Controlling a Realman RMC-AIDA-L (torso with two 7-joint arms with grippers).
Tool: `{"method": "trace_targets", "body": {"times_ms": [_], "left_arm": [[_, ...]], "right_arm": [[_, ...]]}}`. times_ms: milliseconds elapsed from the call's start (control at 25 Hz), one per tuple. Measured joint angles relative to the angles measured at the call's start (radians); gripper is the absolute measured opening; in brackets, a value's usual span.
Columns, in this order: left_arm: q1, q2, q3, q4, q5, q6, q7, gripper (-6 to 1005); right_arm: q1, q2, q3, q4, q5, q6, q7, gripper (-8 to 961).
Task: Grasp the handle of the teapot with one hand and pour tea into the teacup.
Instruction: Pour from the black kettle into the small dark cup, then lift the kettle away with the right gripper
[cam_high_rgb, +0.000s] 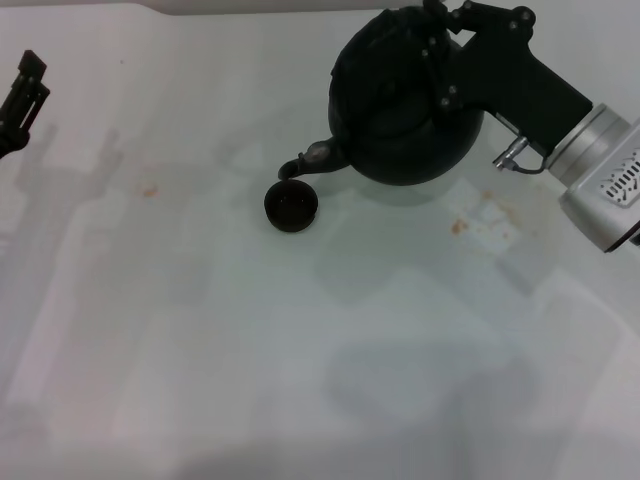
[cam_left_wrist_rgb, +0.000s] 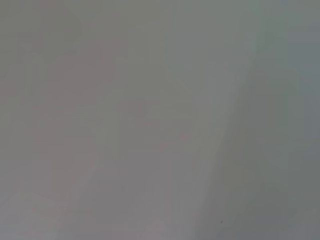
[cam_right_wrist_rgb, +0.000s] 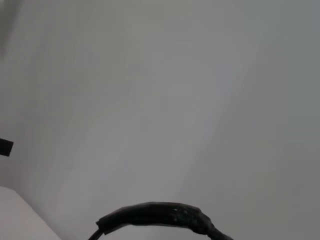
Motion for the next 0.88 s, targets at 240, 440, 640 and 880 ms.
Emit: {"method": "trace_targets", "body": {"times_ms": [240, 440, 640, 880], "left_arm": [[-0.003, 0.000, 0.001, 0.000, 0.000, -0.001, 0.000, 834], [-0.004, 0.000, -0.001, 0.000, 0.000, -0.001, 0.000, 835], [-0.005, 0.000, -0.002, 0.000, 0.000, -0.001, 0.000, 835], [-0.002, 0.000, -0.002, 0.000, 0.000, -0.001, 0.000, 835]], "right_arm": [[0.000, 0.000, 0.003, -0.003, 0.000, 0.002, -0.055, 136], [0.001, 0.000, 0.013, -0.003, 0.001, -0.003, -0.089, 133], [0.001, 0.000, 0.011, -0.003, 0.001, 0.000, -0.130, 128], [0.001, 0.000, 0.008, -0.002, 0.002, 0.001, -0.169, 122]]}}
